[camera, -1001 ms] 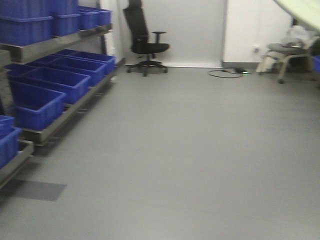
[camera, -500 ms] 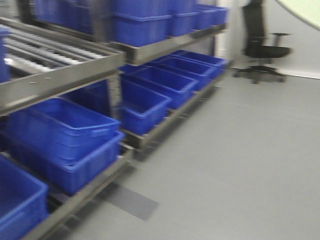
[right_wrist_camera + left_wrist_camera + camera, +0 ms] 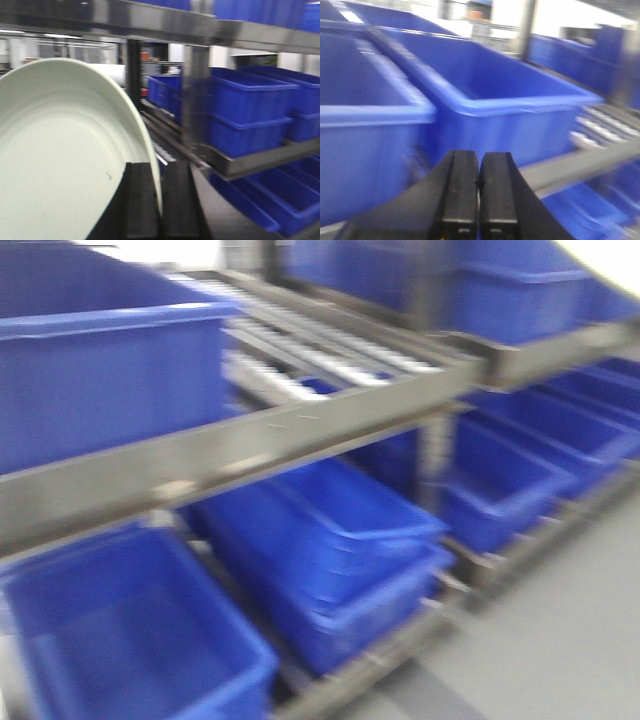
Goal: Place green plate on second shelf with right arm
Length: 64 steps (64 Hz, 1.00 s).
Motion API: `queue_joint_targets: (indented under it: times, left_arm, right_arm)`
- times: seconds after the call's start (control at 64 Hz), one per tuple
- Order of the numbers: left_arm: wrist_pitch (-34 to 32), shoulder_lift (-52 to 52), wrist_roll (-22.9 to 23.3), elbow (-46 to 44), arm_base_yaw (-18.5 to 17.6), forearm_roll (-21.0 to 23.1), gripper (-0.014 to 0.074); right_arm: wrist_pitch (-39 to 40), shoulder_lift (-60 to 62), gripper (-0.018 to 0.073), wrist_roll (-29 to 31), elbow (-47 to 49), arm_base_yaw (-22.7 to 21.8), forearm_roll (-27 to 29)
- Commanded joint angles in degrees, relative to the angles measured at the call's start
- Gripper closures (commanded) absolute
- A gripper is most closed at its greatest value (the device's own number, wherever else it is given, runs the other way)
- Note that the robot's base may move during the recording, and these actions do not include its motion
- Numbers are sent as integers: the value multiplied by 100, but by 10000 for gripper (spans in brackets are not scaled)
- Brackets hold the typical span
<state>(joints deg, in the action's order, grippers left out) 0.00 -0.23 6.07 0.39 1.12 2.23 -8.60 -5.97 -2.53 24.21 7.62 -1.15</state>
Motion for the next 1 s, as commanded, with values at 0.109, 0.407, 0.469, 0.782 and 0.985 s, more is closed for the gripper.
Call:
queue_joint_targets:
  times: [0.109, 0.407, 0.469, 0.782, 0.985]
  left_arm:
    - [-467, -103, 17, 234, 4, 34, 466]
    - [-467, -103, 17, 234, 4, 34, 466]
    - [-467, -103, 17, 234, 4, 34, 466]
    - [-467, -103, 17, 234, 2, 34, 466]
    - [-467, -103, 17, 234, 2, 34, 466]
  right_arm:
    - [646, -75, 502, -27, 184, -5, 14]
    - [646, -75, 502, -27, 184, -5, 14]
    - [646, -75, 502, -27, 184, -5, 14]
    - [646, -75, 502, -27, 184, -5, 14]
    - [646, -75, 502, -27, 184, -5, 14]
